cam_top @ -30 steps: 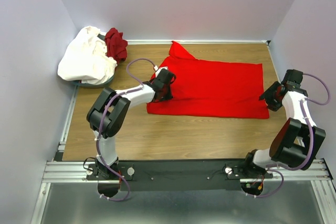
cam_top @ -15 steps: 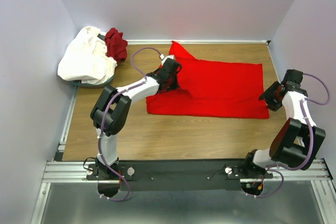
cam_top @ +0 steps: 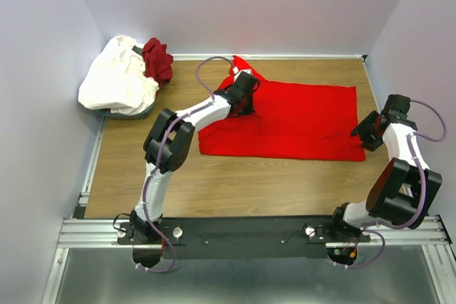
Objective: Fold and stack the t-shirts
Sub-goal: Fold the tshirt
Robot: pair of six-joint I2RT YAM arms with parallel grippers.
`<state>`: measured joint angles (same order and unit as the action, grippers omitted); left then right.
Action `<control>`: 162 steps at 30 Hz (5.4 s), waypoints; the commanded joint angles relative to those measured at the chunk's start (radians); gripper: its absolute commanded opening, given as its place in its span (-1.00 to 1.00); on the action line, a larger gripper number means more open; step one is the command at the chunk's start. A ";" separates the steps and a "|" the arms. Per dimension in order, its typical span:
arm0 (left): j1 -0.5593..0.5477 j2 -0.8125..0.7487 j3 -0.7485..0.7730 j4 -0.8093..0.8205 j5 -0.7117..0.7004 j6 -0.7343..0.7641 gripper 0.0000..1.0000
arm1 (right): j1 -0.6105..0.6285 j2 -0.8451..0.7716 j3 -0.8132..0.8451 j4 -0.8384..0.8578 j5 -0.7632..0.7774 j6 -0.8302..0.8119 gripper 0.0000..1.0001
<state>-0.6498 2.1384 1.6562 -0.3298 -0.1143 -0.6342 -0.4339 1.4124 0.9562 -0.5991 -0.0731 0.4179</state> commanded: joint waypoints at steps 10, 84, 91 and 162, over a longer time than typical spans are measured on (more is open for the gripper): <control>-0.039 0.123 0.183 -0.077 0.022 0.071 -1.00 | -0.008 0.020 0.009 0.009 -0.025 -0.019 0.16; 0.018 -0.408 -0.863 0.304 -0.010 -0.093 0.67 | 0.362 0.198 -0.164 0.113 -0.220 0.151 0.31; 0.018 -0.469 -0.941 0.304 0.001 -0.122 0.67 | 0.362 0.074 -0.273 0.111 -0.240 0.226 0.32; 0.045 -0.498 -0.946 0.364 0.157 -0.096 0.91 | 0.431 0.036 -0.263 0.068 -0.106 0.156 0.37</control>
<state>-0.6022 1.6497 0.7605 0.2096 -0.0025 -0.7021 -0.0055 1.4693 0.7475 -0.4389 -0.1940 0.5610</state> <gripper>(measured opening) 0.953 0.681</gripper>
